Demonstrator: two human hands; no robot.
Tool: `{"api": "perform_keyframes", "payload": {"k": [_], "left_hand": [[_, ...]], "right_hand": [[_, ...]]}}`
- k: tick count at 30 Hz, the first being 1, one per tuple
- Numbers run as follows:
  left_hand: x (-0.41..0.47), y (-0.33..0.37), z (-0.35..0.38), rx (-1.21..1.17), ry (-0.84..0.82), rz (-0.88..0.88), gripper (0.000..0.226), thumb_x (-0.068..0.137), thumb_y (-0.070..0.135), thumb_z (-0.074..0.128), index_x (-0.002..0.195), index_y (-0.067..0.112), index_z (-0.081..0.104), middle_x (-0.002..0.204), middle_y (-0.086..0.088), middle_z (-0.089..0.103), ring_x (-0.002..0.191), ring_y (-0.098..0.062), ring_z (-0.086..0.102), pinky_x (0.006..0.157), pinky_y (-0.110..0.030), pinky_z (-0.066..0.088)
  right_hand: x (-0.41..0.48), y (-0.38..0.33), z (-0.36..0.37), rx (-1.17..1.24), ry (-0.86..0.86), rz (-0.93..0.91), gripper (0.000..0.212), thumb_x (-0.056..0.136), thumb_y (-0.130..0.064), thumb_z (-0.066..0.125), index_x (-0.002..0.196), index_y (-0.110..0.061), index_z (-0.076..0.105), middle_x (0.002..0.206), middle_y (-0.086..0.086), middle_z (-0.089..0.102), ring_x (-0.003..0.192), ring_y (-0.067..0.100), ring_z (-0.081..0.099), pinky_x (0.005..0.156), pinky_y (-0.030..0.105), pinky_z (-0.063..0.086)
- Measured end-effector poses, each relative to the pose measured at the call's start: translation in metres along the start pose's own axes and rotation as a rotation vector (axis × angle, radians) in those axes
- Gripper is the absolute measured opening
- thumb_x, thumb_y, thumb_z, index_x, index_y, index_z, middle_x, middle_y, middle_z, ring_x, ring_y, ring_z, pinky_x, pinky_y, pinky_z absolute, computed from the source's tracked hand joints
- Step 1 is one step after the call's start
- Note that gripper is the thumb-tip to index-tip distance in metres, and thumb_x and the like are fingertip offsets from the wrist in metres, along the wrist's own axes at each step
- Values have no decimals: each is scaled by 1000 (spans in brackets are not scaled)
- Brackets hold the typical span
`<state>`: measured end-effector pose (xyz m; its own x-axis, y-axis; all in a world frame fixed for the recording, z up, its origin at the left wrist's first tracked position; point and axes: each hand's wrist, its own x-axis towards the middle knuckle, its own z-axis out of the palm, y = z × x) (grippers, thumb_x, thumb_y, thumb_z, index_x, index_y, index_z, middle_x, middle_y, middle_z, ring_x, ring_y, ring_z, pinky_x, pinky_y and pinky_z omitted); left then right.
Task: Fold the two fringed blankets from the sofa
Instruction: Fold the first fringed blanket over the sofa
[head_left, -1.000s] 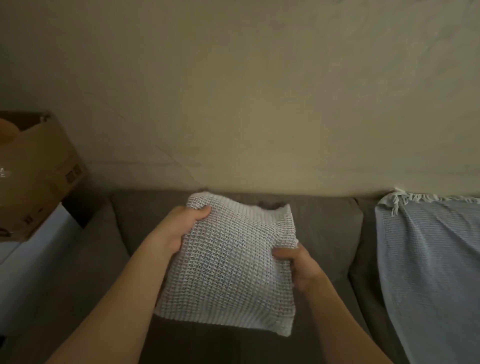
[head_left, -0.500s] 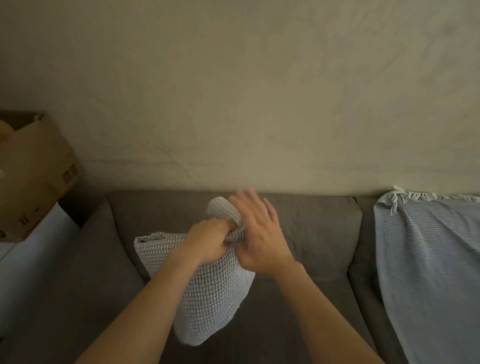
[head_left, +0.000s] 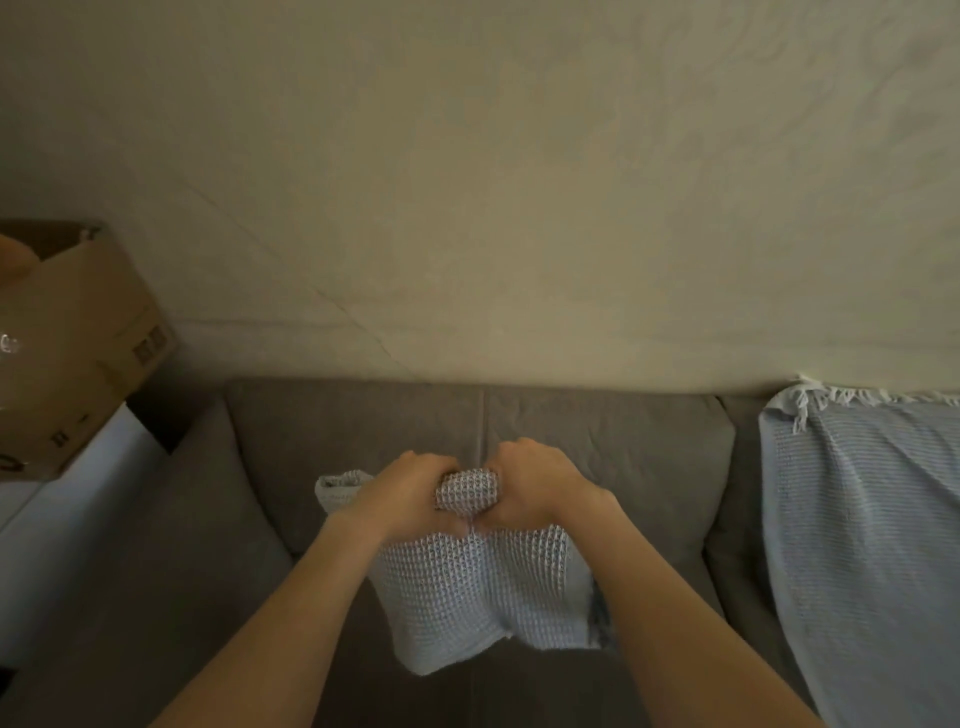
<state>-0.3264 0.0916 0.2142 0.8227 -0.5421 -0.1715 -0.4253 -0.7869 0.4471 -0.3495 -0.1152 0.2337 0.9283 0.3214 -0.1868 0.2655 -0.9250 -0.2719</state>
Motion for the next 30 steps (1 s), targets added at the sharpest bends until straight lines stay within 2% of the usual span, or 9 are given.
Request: {"api": "perform_keyframes", "payload": {"k": [2, 5, 9, 13, 16, 19, 23, 27, 30], "left_hand": [[1, -5, -2, -19, -52, -25, 49, 65, 52, 96, 104, 33, 73, 100, 17, 77, 92, -2, 70, 75, -24, 50], [4, -8, 2, -44, -26, -70, 44, 76, 56, 86, 111, 31, 75, 104, 12, 78, 97, -11, 73, 83, -33, 57], [10, -4, 2, 63, 99, -87, 45, 91, 66, 65, 109, 31, 44, 96, 7, 70, 81, -21, 65, 69, -40, 51], [21, 10, -7, 175, 191, 10, 37, 102, 51, 59, 123, 31, 35, 89, 2, 68, 75, -26, 68, 63, -43, 54], [26, 23, -10, 189, 239, 165, 58, 106, 28, 58, 152, 35, 24, 132, -7, 65, 85, -33, 71, 68, -49, 58], [30, 33, -9, 430, 224, 266, 69, 98, 4, 59, 149, 36, 26, 153, -13, 36, 53, -26, 51, 46, -40, 44], [33, 47, -13, 500, 118, 188, 55, 98, 9, 59, 142, 36, 40, 169, -15, 15, 70, -29, 63, 59, -38, 53], [44, 59, -22, 447, 154, -1, 50, 105, 18, 48, 149, 39, 39, 137, -13, 52, 101, -39, 68, 83, -45, 56], [54, 68, -29, 474, 272, -137, 37, 108, 19, 48, 141, 35, 55, 124, -10, 63, 107, -38, 69, 88, -48, 57]], "right_hand": [[2, -2, -7, 1, 20, -23, 35, 67, -54, 85, 70, -28, 61, 73, -7, 67, 72, 19, 67, 62, 35, 53], [3, -2, -20, -74, 110, -26, 32, 71, -54, 82, 83, -26, 73, 84, -4, 72, 83, 22, 71, 67, 35, 53], [1, 8, -37, -168, 207, 45, 35, 79, -57, 78, 83, -25, 65, 87, 0, 67, 85, 26, 69, 68, 36, 47], [4, 24, -39, -223, 262, 156, 45, 83, -62, 77, 85, -23, 55, 88, 0, 64, 86, 27, 69, 67, 37, 46], [10, 37, -37, -237, 312, 204, 43, 83, -62, 75, 101, -23, 68, 100, 2, 73, 94, 30, 72, 69, 37, 47], [15, 47, -39, -237, 325, 263, 41, 84, -58, 77, 102, -21, 69, 103, 5, 73, 98, 32, 73, 72, 38, 49], [23, 58, -45, -240, 347, 242, 44, 84, -55, 80, 106, -19, 67, 102, 4, 67, 94, 30, 71, 73, 38, 51], [30, 62, -39, -296, 434, 165, 48, 89, -59, 73, 113, -19, 61, 103, 1, 67, 92, 27, 68, 74, 35, 38], [32, 68, -29, -251, 455, 148, 42, 91, -50, 71, 114, -19, 54, 102, 2, 69, 95, 30, 70, 71, 37, 41]]}}
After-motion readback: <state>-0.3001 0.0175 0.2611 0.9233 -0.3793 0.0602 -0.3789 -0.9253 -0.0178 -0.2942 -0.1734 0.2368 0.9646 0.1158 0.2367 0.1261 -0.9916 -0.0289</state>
